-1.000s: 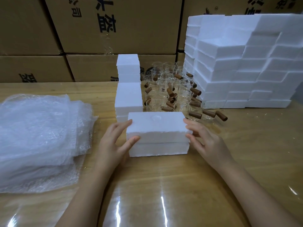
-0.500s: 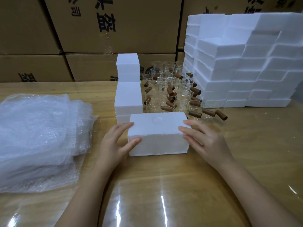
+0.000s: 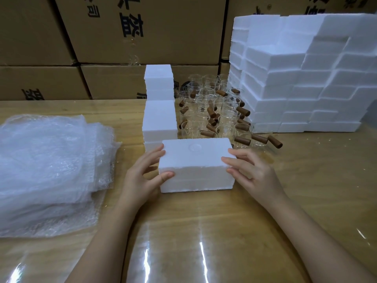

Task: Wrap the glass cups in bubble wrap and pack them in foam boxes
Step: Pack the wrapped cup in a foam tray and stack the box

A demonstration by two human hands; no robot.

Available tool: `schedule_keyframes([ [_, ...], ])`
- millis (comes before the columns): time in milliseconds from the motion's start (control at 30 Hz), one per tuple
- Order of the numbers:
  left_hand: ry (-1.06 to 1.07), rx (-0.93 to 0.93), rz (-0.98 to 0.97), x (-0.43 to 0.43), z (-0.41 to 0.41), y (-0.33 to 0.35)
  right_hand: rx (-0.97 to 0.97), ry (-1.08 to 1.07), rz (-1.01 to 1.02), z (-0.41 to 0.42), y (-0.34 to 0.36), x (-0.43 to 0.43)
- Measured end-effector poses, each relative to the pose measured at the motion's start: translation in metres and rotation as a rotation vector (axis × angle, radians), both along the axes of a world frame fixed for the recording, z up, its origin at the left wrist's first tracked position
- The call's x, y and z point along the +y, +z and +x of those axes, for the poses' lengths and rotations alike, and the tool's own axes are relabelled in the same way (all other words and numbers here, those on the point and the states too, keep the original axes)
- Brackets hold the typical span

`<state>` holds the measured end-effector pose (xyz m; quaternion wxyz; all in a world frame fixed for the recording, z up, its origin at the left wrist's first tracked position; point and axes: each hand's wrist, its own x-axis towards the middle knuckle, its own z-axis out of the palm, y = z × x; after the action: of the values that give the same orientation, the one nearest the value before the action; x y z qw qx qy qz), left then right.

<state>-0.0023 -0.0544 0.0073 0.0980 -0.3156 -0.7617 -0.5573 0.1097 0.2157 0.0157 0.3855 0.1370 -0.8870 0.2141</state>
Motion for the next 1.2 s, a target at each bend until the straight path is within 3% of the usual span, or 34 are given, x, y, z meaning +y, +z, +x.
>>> schedule_keyframes([
  [333,-0.03,-0.11,0.053,-0.001,-0.001,-0.002,-0.045,0.005,-0.176,-0.003,-0.006,0.001],
  [467,-0.045,-0.096,0.0,-0.002,0.001,-0.002,-0.163,0.009,-0.172,-0.002,-0.01,0.004],
  [633,-0.141,-0.301,-0.003,-0.002,0.0,-0.005,-0.354,0.04,-0.266,-0.003,-0.015,0.006],
  [800,-0.153,-0.382,0.072,0.0,-0.001,-0.004,-0.371,0.058,-0.376,-0.004,-0.018,0.003],
  [1200,-0.092,-0.419,0.106,0.001,0.001,-0.003,-0.317,-0.034,-0.222,-0.002,-0.014,0.002],
])
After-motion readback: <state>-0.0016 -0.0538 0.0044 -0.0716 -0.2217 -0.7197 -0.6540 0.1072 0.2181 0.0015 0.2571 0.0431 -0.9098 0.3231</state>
